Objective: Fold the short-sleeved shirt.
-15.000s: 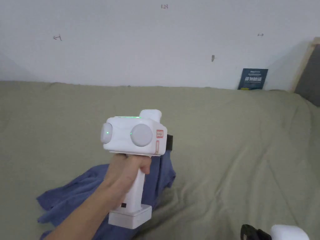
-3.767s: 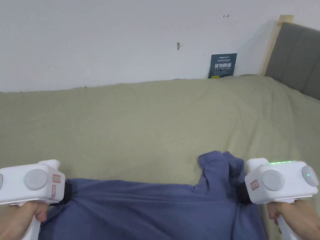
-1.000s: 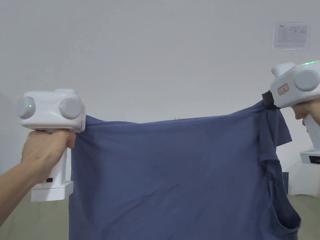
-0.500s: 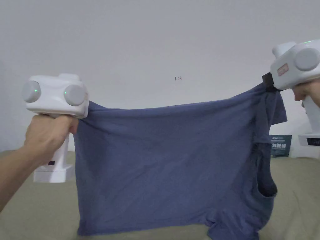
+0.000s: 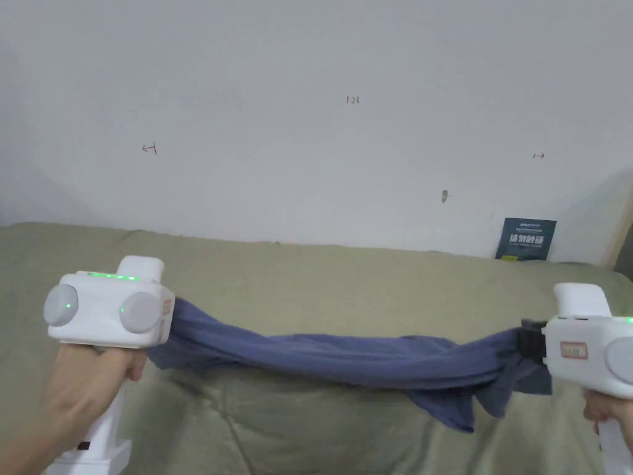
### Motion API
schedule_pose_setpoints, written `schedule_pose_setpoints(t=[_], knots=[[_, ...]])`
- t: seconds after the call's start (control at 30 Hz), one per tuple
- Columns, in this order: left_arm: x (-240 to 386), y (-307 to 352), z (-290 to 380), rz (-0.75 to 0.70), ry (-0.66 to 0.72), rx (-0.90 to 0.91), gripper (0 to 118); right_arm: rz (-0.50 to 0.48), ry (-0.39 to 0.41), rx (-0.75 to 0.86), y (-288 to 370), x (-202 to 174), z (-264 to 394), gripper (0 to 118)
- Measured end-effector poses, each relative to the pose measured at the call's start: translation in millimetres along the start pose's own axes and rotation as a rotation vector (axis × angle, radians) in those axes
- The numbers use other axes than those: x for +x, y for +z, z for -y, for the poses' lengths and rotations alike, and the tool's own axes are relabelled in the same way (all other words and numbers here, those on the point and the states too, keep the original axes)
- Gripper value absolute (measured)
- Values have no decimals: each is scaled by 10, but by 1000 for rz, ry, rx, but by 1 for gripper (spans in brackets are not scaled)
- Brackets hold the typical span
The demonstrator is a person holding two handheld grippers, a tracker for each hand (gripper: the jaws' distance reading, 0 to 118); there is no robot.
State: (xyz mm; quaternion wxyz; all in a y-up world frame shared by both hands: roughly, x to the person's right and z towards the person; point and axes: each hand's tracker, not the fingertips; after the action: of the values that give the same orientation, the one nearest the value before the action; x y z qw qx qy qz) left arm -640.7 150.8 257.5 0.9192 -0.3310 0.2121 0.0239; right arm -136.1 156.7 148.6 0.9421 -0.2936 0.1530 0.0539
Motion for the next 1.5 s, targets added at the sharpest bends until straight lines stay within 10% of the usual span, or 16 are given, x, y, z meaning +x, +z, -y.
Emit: schedule_pose_setpoints(t=[0.57, 1.3, 1.37, 1.4, 1.43, 1.5], knots=[[-697, 1026, 2339, 88, 75, -199, 0, -61, -24, -168, 1393, -36, 2383, 4], [-822, 1398, 2969, 131, 50, -287, 2, -83, -78, -289, 1650, -60, 3005, 16], [-839, 1405, 2962, 137, 65, -291, 37, -40, -102, -300, 1689, -52, 2997, 68], [-848, 1410, 2964, 130, 64, -294, 80, -50, -111, -313, 1713, -36, 2990, 106], [-861, 1439, 2981, 115, 75, -321, 118, -57, -124, -310, 1742, -16, 2989, 118], [-882, 1558, 3006, 94, 84, -290, 114, -52, -135, -285, 1781, -12, 2910, 117]])
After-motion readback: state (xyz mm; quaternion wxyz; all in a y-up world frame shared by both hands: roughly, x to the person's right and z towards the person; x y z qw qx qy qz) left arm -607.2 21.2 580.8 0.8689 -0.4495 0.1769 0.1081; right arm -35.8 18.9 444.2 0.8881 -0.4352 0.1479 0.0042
